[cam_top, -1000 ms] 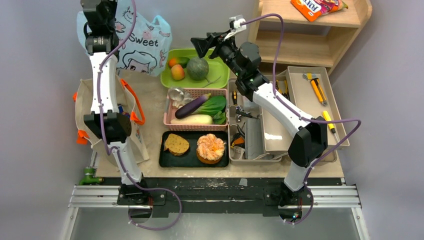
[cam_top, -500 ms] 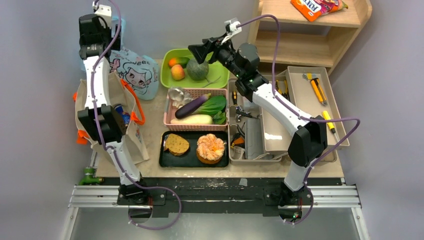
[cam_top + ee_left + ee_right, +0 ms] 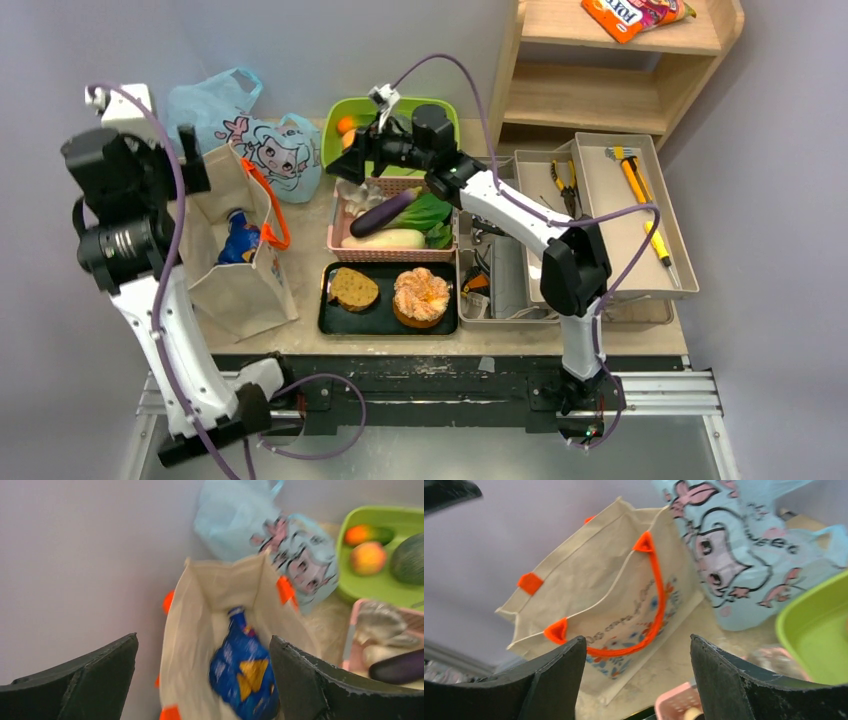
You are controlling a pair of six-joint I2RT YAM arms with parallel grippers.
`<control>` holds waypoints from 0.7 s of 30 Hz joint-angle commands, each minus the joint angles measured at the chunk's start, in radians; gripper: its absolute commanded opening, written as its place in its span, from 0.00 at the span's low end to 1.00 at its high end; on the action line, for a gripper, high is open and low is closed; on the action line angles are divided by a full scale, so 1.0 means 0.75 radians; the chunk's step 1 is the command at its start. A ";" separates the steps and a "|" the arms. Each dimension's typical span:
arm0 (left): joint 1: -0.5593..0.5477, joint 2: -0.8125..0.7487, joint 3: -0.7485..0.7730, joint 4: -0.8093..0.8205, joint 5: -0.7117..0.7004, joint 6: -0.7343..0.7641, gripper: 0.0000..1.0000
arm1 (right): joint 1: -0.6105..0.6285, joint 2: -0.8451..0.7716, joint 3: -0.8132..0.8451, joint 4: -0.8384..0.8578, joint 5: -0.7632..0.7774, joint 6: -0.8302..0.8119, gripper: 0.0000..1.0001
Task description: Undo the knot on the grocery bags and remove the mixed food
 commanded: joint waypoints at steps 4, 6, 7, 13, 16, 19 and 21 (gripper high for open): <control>0.298 -0.178 -0.378 -0.263 -0.150 0.004 1.00 | 0.082 0.027 0.162 -0.057 -0.117 -0.028 0.75; 0.342 -0.175 -0.431 -0.265 -0.154 0.034 1.00 | 0.092 0.046 0.175 -0.060 -0.126 -0.014 0.75; 0.362 -0.169 -0.462 -0.254 -0.158 0.045 1.00 | 0.097 0.052 0.181 -0.058 -0.130 -0.012 0.75; 0.402 -0.083 -0.645 0.004 -0.123 0.103 1.00 | 0.110 0.062 0.180 -0.049 -0.128 -0.008 0.76; 0.402 0.058 -0.628 0.122 -0.131 0.118 0.99 | 0.110 0.052 0.178 -0.071 -0.127 -0.027 0.75; 0.403 0.218 -0.528 0.154 -0.080 0.146 0.65 | 0.109 0.036 0.174 -0.098 -0.119 -0.063 0.76; 0.405 0.282 -0.436 0.153 0.049 0.148 0.27 | 0.109 0.024 0.174 -0.116 -0.114 -0.091 0.76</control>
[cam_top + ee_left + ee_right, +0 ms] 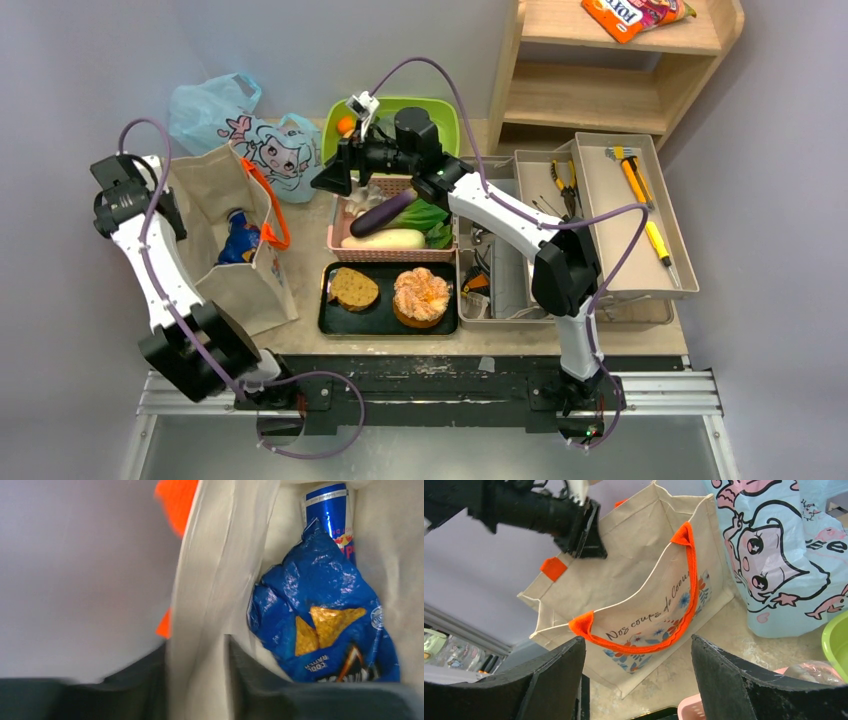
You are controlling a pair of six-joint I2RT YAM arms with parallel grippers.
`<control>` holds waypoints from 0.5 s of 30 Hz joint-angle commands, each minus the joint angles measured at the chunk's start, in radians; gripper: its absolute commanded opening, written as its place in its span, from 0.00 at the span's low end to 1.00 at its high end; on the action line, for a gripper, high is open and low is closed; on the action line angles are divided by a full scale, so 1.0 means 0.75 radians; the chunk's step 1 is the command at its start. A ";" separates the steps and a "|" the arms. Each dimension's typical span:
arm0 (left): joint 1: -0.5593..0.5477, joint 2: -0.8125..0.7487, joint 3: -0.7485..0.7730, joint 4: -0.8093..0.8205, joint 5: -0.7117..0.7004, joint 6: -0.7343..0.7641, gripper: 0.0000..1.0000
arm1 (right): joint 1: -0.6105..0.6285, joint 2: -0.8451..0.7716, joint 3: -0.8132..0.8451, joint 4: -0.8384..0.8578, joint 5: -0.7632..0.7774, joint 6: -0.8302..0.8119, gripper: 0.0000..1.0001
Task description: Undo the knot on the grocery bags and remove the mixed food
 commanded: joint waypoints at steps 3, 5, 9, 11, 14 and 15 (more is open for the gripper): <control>0.007 0.164 0.357 0.060 0.404 0.051 0.00 | 0.006 -0.056 0.046 -0.043 -0.001 -0.100 0.76; 0.001 0.161 0.453 0.049 0.526 0.103 0.00 | 0.006 -0.057 0.044 -0.050 0.008 -0.107 0.76; -0.022 0.091 0.521 0.014 0.735 0.350 0.00 | 0.008 -0.053 0.030 -0.045 0.020 -0.112 0.75; -0.032 0.077 0.553 -0.118 0.918 0.475 0.00 | 0.014 -0.045 0.028 -0.038 0.015 -0.115 0.73; -0.052 0.073 0.528 -0.240 0.979 0.420 0.00 | 0.033 -0.038 0.027 -0.046 0.002 -0.156 0.66; -0.065 0.072 0.514 -0.279 0.976 0.374 0.00 | 0.044 -0.037 0.025 -0.058 -0.002 -0.184 0.63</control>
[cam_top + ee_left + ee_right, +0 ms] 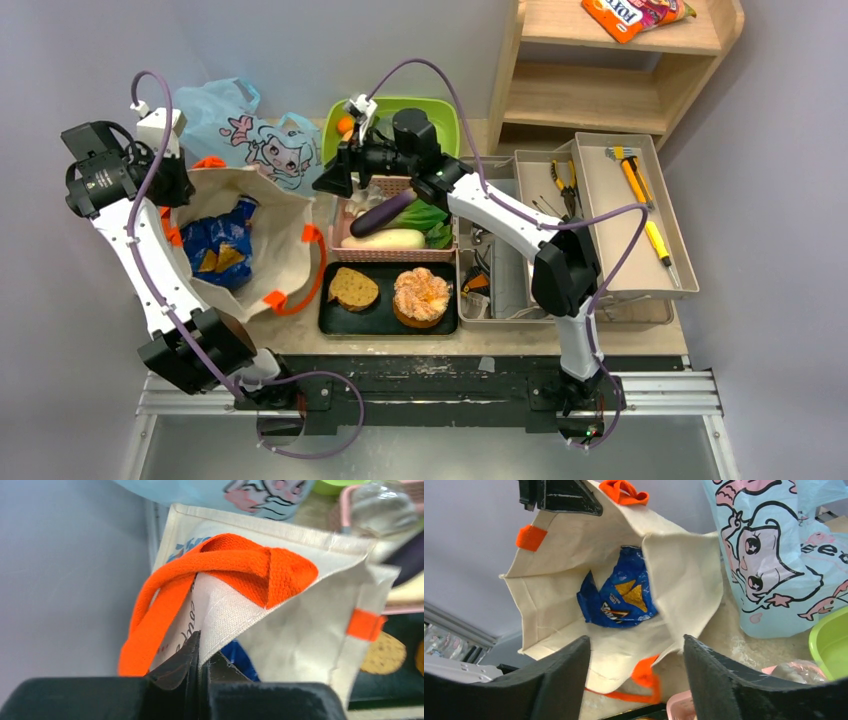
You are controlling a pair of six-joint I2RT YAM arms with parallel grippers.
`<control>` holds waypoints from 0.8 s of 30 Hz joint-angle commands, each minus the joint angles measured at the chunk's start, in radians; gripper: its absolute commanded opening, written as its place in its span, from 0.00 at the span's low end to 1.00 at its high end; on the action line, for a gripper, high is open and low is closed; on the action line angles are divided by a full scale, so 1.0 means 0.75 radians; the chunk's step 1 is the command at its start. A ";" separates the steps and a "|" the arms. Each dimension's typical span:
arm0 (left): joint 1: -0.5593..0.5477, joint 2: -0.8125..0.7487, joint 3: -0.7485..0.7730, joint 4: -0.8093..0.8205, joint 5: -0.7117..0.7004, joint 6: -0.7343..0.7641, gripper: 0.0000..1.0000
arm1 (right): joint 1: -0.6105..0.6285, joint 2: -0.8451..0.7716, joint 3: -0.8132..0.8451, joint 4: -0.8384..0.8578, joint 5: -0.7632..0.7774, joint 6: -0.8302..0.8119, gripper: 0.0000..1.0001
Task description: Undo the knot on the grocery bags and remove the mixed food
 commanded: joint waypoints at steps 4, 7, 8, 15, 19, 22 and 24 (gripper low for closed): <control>-0.036 -0.282 -0.275 0.104 0.256 -0.228 0.00 | 0.098 -0.074 -0.046 -0.043 -0.007 -0.225 0.48; -0.037 -0.467 -0.475 0.208 0.255 -0.370 0.00 | 0.161 -0.116 -0.129 -0.059 0.005 -0.352 0.39; -0.037 -0.471 -0.482 0.188 0.266 -0.389 0.00 | 0.187 -0.128 -0.158 -0.064 0.009 -0.400 0.37; -0.036 -0.440 -0.356 0.064 0.308 -0.447 0.00 | 0.346 -0.072 -0.209 -0.011 0.152 -0.532 0.42; -0.035 -0.417 -0.316 0.024 0.340 -0.526 0.00 | 0.403 0.063 -0.151 0.076 0.269 -0.464 0.67; -0.035 -0.400 -0.311 0.005 0.326 -0.563 0.00 | 0.444 0.108 -0.177 0.211 0.398 -0.505 0.69; -0.035 -0.379 -0.296 -0.013 0.305 -0.581 0.00 | 0.454 0.113 -0.198 0.292 0.464 -0.531 0.70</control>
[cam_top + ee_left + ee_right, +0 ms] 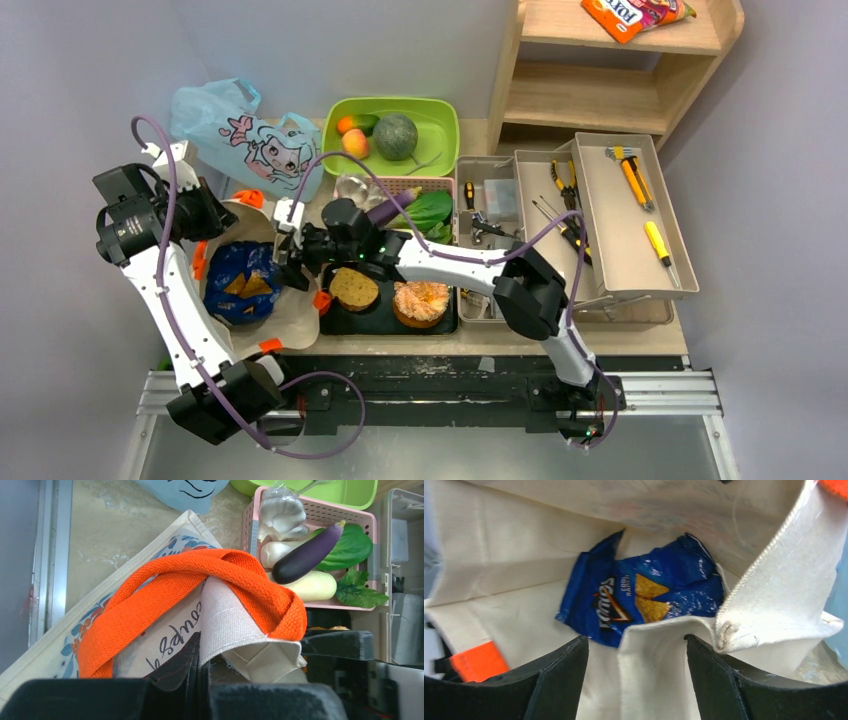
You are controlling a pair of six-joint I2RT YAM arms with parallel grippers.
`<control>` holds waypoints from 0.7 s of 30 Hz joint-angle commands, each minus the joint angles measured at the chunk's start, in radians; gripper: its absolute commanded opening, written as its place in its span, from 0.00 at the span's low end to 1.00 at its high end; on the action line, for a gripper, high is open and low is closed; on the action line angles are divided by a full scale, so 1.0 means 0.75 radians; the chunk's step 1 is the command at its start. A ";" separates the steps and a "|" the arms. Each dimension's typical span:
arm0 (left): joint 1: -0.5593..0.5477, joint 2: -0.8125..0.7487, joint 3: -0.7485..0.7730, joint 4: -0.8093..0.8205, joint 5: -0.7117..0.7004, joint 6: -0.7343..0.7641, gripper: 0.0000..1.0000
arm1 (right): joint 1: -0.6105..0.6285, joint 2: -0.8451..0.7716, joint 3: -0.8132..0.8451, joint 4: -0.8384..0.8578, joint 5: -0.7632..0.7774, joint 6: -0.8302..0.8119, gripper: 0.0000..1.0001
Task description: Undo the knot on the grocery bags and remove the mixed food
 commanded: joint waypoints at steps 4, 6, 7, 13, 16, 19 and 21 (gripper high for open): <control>-0.002 0.049 0.133 0.011 0.062 -0.152 0.00 | 0.023 -0.052 -0.036 0.222 0.245 -0.095 0.72; -0.001 0.069 0.156 0.008 0.057 -0.155 0.00 | 0.021 -0.163 -0.099 0.219 0.218 -0.124 0.72; -0.002 0.075 0.164 0.007 0.055 -0.154 0.00 | 0.019 -0.219 -0.127 0.210 0.208 -0.130 0.72; -0.002 0.084 0.190 0.008 0.042 -0.216 0.00 | 0.012 -0.429 -0.202 0.156 -0.028 -0.132 0.71; -0.001 0.093 0.201 0.002 0.051 -0.242 0.00 | 0.032 -0.367 -0.125 0.091 -0.123 -0.144 0.69; -0.004 0.104 0.219 -0.015 0.073 -0.252 0.00 | 0.053 -0.229 0.032 -0.032 -0.147 -0.177 0.68; -0.003 0.123 0.229 -0.033 0.084 -0.252 0.00 | 0.068 -0.152 0.111 -0.073 -0.122 -0.206 0.68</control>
